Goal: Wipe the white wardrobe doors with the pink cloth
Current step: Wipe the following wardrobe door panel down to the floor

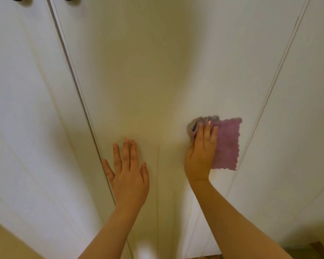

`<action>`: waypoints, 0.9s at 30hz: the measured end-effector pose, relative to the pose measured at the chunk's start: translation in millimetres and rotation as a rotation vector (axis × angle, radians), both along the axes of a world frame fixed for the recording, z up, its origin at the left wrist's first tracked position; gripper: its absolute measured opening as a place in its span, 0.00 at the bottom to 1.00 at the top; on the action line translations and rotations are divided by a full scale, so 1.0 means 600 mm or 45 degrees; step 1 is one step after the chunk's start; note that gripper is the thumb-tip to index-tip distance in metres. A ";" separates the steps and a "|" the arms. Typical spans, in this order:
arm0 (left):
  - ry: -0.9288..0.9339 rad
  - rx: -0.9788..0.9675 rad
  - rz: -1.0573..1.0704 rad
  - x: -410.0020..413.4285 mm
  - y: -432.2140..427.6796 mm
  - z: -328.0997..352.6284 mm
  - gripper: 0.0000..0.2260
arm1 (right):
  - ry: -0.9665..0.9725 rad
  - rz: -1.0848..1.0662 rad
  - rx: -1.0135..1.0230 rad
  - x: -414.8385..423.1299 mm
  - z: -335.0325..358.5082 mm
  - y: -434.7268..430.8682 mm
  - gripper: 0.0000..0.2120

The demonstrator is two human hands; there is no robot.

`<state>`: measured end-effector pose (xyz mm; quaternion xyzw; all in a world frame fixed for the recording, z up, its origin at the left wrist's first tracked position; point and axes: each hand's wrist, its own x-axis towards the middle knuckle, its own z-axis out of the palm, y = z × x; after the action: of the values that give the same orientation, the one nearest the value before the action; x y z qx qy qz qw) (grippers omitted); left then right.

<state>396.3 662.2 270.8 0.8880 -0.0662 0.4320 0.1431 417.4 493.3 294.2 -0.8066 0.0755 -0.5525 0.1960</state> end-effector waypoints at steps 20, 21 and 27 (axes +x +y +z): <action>0.033 -0.124 0.142 0.009 0.081 -0.007 0.27 | 0.243 0.142 -0.481 0.005 -0.055 0.122 0.26; 0.044 -0.126 0.136 0.007 0.086 -0.011 0.27 | 0.259 0.145 -0.496 0.000 -0.076 0.124 0.26; 0.041 -0.238 0.177 0.014 0.121 -0.010 0.24 | 0.178 0.295 -0.474 0.014 -0.004 0.198 0.27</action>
<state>404.5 735.0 264.6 0.8800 0.0382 0.4309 0.1959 425.9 611.9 291.9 -0.8684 -0.1073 -0.4736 0.1000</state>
